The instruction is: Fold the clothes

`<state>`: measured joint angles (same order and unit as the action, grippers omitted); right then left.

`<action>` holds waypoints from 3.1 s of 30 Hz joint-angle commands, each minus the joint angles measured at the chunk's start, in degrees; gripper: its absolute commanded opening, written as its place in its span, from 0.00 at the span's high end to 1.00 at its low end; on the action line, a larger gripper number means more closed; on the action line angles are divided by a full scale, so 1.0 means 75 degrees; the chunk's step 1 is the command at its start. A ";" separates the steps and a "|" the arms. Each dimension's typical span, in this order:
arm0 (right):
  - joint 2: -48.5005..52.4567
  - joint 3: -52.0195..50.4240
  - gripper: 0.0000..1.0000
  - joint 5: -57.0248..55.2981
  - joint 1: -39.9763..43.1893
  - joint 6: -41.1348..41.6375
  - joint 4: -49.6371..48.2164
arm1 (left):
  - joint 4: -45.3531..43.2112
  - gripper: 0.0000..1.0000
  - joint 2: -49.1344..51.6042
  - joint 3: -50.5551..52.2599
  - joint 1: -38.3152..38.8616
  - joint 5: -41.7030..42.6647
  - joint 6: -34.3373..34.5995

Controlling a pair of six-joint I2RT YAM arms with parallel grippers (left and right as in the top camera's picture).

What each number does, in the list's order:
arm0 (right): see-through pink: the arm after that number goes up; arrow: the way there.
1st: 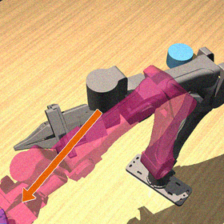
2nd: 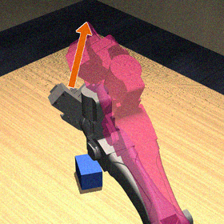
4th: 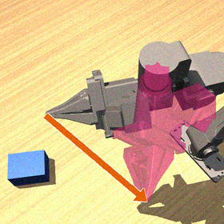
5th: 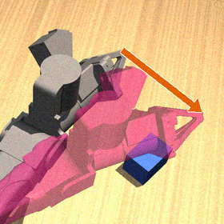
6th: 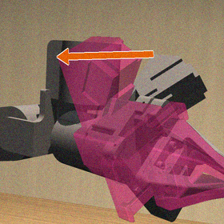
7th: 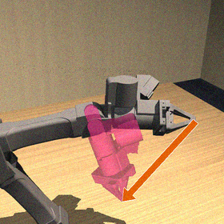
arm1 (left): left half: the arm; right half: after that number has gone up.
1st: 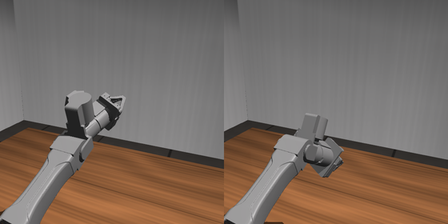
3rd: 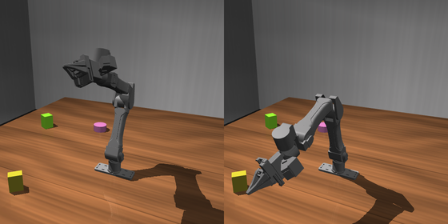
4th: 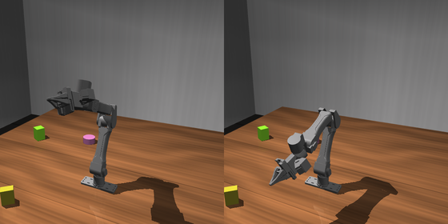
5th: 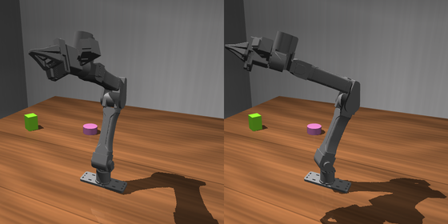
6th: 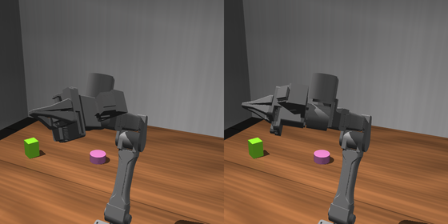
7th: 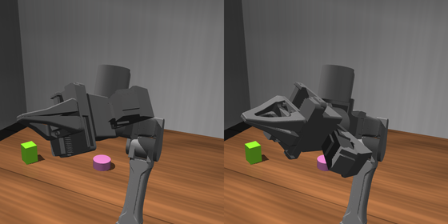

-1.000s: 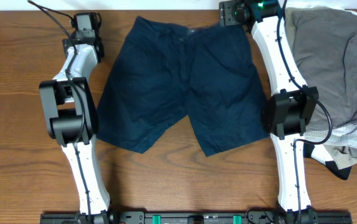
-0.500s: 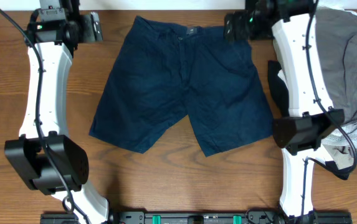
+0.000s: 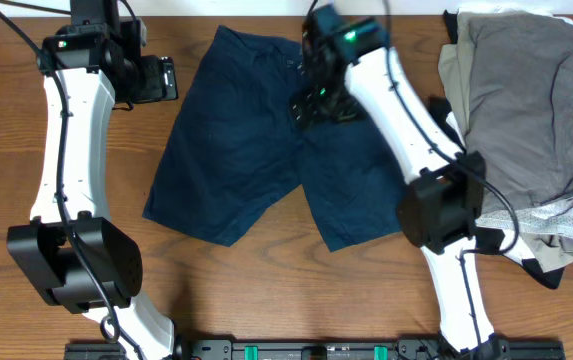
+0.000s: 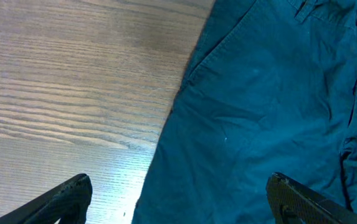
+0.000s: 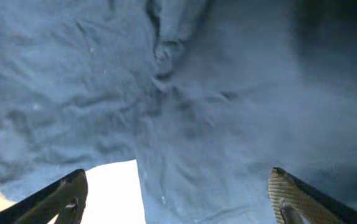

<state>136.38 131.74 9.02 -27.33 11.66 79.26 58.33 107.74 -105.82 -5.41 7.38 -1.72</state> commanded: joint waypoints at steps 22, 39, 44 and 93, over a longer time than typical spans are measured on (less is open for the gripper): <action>0.0329 -0.4100 0.01 -0.3174 -0.0446 -0.2713 -0.4768 | -0.0134 0.06 0.0035 -0.0023 -0.0041 0.0073 -0.0020; 0.0434 -0.3433 0.01 -0.0871 0.1183 -0.3101 -0.5234 | -0.0181 0.06 0.0087 0.0052 -0.0041 0.0076 -0.0160; 0.0038 -0.2433 0.01 0.0137 0.1070 -0.2515 -0.4214 | -0.0181 0.06 0.0111 0.0154 -0.0041 0.0076 -0.0166; -0.2838 -0.1294 0.01 -0.0026 0.1186 -0.1623 -0.2407 | -0.1906 0.26 0.3413 0.0152 0.0583 0.2693 -0.1306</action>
<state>115.37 121.49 9.13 -18.33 0.25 61.06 44.25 132.79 -104.49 -1.17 27.05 -11.49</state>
